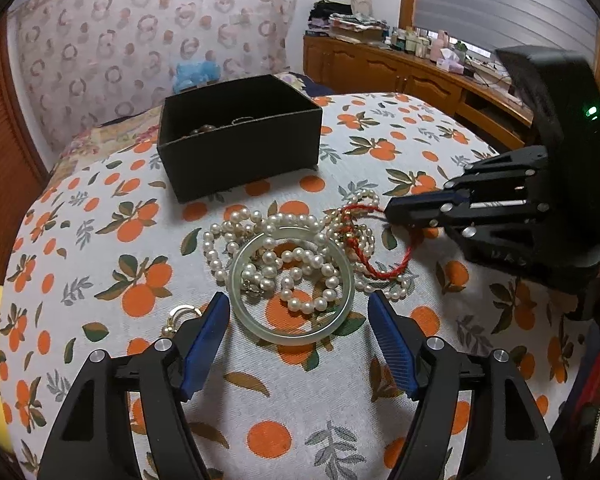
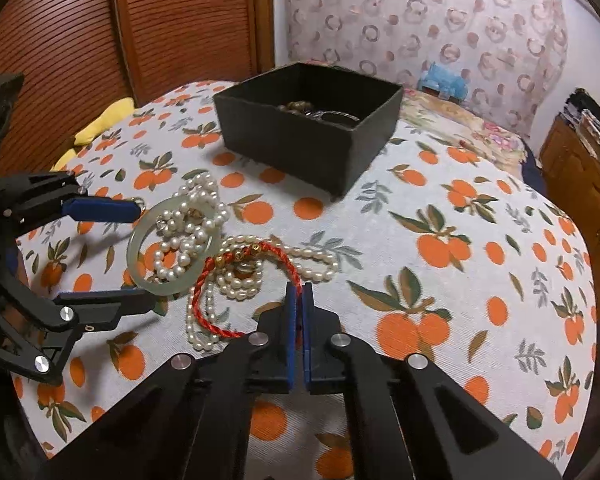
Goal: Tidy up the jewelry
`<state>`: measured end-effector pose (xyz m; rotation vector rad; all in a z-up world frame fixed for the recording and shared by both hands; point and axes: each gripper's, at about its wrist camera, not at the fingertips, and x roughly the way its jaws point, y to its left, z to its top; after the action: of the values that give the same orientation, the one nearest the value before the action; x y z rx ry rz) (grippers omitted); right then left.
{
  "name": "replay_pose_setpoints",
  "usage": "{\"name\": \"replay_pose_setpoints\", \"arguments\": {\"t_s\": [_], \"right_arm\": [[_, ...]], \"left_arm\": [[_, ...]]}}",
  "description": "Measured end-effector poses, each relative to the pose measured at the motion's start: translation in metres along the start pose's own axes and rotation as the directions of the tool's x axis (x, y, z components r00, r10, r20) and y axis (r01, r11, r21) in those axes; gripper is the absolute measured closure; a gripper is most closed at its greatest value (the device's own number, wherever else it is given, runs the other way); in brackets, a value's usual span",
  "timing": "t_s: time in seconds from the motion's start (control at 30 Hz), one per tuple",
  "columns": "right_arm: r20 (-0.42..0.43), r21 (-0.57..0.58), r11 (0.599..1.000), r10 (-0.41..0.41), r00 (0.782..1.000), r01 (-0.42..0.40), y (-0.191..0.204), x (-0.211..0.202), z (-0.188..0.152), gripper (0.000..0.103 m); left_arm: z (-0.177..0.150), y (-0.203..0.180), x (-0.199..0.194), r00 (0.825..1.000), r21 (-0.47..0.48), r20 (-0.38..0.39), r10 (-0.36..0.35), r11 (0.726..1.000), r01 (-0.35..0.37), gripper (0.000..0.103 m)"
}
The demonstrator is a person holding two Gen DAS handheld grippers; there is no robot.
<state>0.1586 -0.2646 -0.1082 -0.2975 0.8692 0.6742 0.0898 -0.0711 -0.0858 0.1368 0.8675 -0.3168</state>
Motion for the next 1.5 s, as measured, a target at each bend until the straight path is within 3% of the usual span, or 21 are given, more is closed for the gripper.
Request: {"name": "replay_pose_setpoints", "arguments": {"t_s": [0.17, 0.47, 0.5, 0.57, 0.67, 0.77, 1.03, 1.3, 1.5], "right_arm": [[0.04, 0.018, 1.0, -0.01, 0.999, 0.009, -0.005, -0.014, -0.003, 0.1], [0.07, 0.038, 0.999, -0.014, 0.997, 0.012, -0.011, -0.025, -0.007, 0.1], [0.071, 0.04, 0.999, -0.014, 0.997, 0.011, -0.011, -0.025, -0.008, 0.1], [0.071, 0.041, 0.999, -0.015, 0.997, 0.012, -0.011, -0.024, -0.009, 0.1], [0.071, 0.041, 0.999, -0.015, 0.997, 0.012, -0.011, -0.024, -0.009, 0.1], [0.073, 0.042, 0.999, -0.015, 0.997, 0.012, -0.011, -0.024, -0.009, 0.1], [0.072, 0.042, 0.999, -0.016, 0.997, 0.013, -0.012, -0.024, -0.009, 0.1], [0.072, 0.045, 0.999, -0.018, 0.997, 0.014, -0.014, -0.025, -0.014, 0.1], [0.069, 0.048, 0.999, -0.02, 0.997, 0.017, -0.015, -0.025, -0.015, 0.1]], "left_arm": [[0.002, -0.002, 0.006, 1.0, 0.013, -0.011, 0.02, 1.0, -0.02, 0.032], [0.014, 0.012, -0.003, 0.999, -0.03, 0.041, 0.023, 0.999, -0.021, 0.032], [0.016, 0.014, -0.003, 0.999, -0.034, 0.045, 0.018, 0.999, -0.017, 0.034], [0.019, 0.016, -0.001, 0.999, -0.031, 0.041, 0.017, 0.999, -0.016, 0.051], [0.023, 0.017, 0.007, 0.999, -0.016, 0.029, 0.012, 1.0, -0.011, 0.067], [0.027, 0.019, 0.015, 0.999, -0.002, 0.02, 0.037, 0.999, -0.037, 0.078], [0.031, 0.02, 0.025, 0.997, 0.039, 0.015, 0.077, 0.996, -0.077, 0.088], [0.035, 0.025, 0.012, 0.997, 0.008, 0.055, 0.047, 0.999, -0.048, 0.097], [0.039, 0.024, -0.007, 0.994, 0.0, 0.102, 0.027, 1.0, -0.027, 0.097]]}}
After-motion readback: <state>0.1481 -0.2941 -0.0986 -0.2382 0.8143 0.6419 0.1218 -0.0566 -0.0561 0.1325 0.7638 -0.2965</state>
